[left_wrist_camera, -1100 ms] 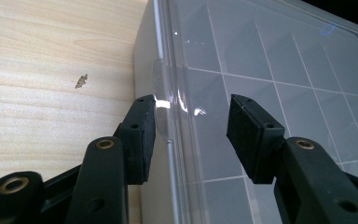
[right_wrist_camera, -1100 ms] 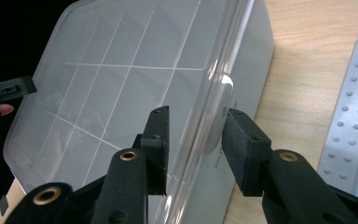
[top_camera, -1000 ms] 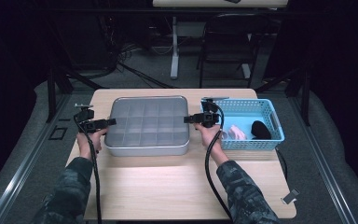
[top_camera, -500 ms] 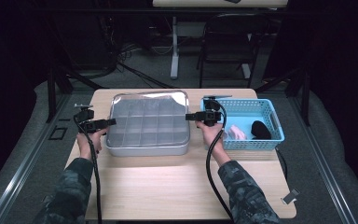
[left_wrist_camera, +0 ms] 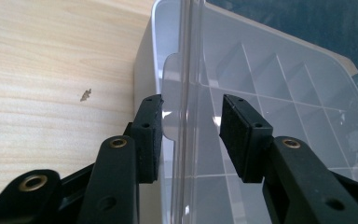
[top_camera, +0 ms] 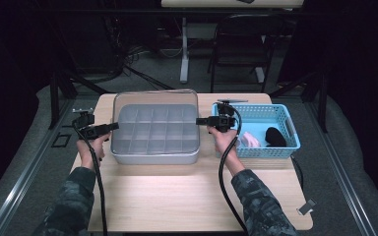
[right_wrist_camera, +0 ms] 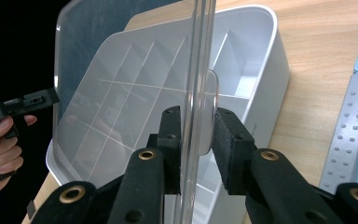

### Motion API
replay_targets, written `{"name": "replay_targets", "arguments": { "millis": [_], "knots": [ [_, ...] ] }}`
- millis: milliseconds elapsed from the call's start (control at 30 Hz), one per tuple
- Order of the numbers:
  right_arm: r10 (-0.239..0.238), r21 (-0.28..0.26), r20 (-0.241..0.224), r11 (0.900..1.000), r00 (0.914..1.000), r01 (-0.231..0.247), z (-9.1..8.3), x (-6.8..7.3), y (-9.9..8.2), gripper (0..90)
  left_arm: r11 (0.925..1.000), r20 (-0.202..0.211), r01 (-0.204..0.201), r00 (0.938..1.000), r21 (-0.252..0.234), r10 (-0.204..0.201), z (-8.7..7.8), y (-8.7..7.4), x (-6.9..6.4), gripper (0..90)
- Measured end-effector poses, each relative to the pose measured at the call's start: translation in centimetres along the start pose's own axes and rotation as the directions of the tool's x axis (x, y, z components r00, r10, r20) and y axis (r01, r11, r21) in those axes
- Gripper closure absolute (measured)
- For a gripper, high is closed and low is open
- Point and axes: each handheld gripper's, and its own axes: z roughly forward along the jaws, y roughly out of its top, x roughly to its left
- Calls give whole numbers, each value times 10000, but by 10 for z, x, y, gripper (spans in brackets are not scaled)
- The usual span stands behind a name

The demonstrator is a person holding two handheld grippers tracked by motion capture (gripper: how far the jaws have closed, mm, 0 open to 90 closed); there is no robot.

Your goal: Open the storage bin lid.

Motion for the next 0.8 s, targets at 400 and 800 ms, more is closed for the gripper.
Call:
{"name": "replay_targets", "arguments": {
  "millis": [400,800],
  "knots": [
    [-101,-263,-387,9996,9992,91,-12,7,0,749,9975,190,-240,9995,-662,253,-22,8,-10,631],
    [-293,-585,-551,9979,9981,261,-36,18,4,754,9953,440,-604,9970,-754,639,-37,12,-24,633]
  ]
}}
